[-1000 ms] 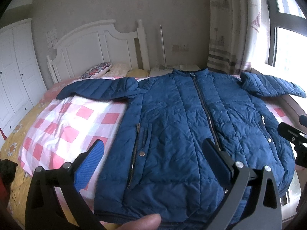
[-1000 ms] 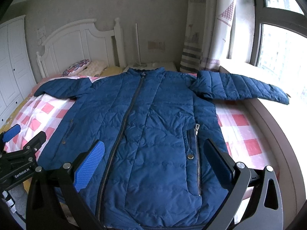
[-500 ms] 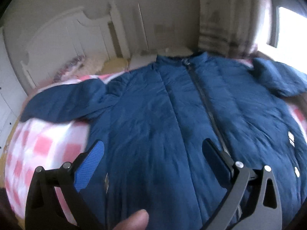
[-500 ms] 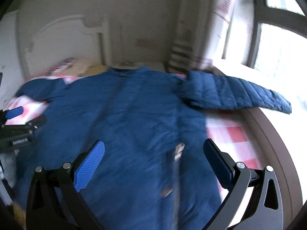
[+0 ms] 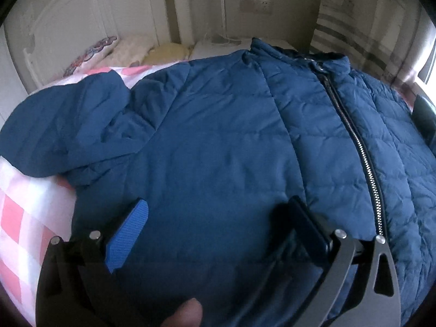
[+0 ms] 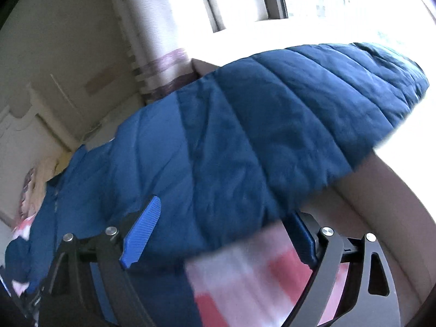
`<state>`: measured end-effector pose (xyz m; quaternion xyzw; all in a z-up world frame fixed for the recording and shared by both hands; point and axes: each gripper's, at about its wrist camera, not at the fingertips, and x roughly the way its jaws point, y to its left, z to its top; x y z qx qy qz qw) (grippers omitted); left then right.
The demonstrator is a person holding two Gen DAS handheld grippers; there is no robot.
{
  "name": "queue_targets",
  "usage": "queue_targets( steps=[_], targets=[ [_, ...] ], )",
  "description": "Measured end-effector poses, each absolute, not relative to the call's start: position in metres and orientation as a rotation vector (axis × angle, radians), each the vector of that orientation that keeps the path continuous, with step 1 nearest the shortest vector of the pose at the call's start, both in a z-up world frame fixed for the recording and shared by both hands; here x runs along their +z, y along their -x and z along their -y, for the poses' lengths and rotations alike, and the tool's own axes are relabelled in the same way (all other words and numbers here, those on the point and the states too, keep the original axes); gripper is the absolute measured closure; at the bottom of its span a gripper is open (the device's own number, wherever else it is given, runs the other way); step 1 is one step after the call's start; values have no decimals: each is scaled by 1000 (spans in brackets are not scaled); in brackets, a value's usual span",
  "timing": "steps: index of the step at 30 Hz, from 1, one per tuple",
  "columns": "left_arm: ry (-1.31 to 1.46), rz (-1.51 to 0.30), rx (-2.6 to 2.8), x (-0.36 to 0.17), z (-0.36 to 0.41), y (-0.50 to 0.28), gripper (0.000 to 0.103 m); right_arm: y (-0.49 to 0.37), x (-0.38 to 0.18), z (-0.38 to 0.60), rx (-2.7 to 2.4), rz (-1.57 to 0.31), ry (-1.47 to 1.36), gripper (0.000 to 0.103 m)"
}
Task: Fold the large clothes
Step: 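Grasp the sleeve cuff with the right gripper and lift it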
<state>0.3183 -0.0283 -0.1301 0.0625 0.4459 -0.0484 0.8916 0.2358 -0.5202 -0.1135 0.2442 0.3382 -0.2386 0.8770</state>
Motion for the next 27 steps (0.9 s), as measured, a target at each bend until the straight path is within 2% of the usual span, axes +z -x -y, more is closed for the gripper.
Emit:
queue_targets(
  steps=[2, 3, 4, 6, 7, 13, 15, 18, 20, 21, 23, 24, 25, 27],
  targets=[
    [-136, -920, -96, -130, 30, -317, 2, -243, -111, 523, -522, -692, -481, 28],
    [-133, -920, -96, -131, 29, -318, 2, -245, -107, 523, -532, -667, -455, 41],
    [-130, -922, -98, -131, 29, -321, 2, -245, -101, 520, -536, -625, -414, 60],
    [-127, -924, -98, -132, 29, -323, 2, -244, -84, 509, -477, -517, -344, 77],
    [-128, -923, -98, -132, 30, -324, 2, -244, -76, 503, -450, -483, -319, 79],
    [-125, -924, -99, -133, 30, -327, 2, -261, -33, 403, -147, -392, -68, 79],
    [-124, -924, -99, -133, 30, -327, 2, -268, -37, 358, -15, -435, 32, 79],
    [-123, -925, -100, -133, 30, -326, 2, -286, -72, 299, 137, -629, 163, 78],
    [-123, -925, -100, -133, 30, -327, 2, -300, -113, 278, 153, -818, 235, 59],
    [-123, -925, -100, -133, 30, -327, 2, -304, -127, 277, 165, -864, 243, 43],
    [-124, -926, -100, -134, 31, -327, 2, -300, -132, 283, 166, -841, 226, 38],
    [-125, -926, -99, -134, 31, -327, 2, -297, -128, 292, 186, -863, 191, 31],
    [-124, -927, -100, -134, 31, -327, 2, -289, -123, 302, 200, -874, 156, 27],
    [-126, -935, -103, -134, 30, -327, 2, -265, -110, 316, 212, -850, 84, 27]
  ],
)
